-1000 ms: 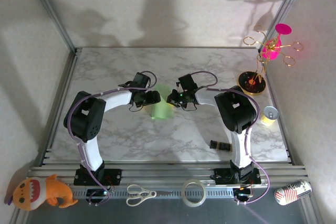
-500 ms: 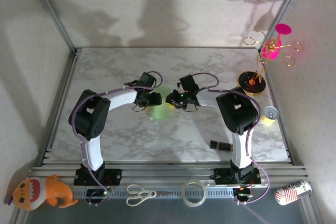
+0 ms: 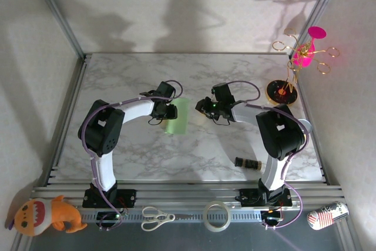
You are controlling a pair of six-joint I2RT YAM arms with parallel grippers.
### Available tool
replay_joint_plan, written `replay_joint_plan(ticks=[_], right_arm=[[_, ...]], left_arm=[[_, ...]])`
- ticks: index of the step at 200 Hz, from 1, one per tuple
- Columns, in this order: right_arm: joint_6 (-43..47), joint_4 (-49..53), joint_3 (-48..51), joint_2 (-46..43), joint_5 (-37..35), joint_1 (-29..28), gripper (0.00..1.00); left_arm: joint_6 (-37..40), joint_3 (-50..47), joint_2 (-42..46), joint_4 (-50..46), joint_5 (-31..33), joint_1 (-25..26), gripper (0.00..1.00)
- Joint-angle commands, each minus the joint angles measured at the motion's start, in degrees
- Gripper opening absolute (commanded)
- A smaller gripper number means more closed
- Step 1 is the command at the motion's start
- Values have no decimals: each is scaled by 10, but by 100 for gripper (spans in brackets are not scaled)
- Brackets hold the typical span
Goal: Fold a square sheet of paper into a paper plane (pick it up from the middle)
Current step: Hold the square sheet of paper at the center of the table.
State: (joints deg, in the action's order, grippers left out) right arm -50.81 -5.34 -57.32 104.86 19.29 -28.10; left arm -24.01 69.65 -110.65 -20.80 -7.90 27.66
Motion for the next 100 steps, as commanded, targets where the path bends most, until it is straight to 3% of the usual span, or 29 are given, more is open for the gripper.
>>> replay_joint_plan(ticks=[1, 100], right_arm=[[-16, -5, 19, -37, -49, 4, 31], [-25, -11, 32, -47, -58, 8, 34]], left_arm=[[-7, -2, -22, -9, 21, 0, 45], [17, -7, -29, -12, 9, 2, 47]])
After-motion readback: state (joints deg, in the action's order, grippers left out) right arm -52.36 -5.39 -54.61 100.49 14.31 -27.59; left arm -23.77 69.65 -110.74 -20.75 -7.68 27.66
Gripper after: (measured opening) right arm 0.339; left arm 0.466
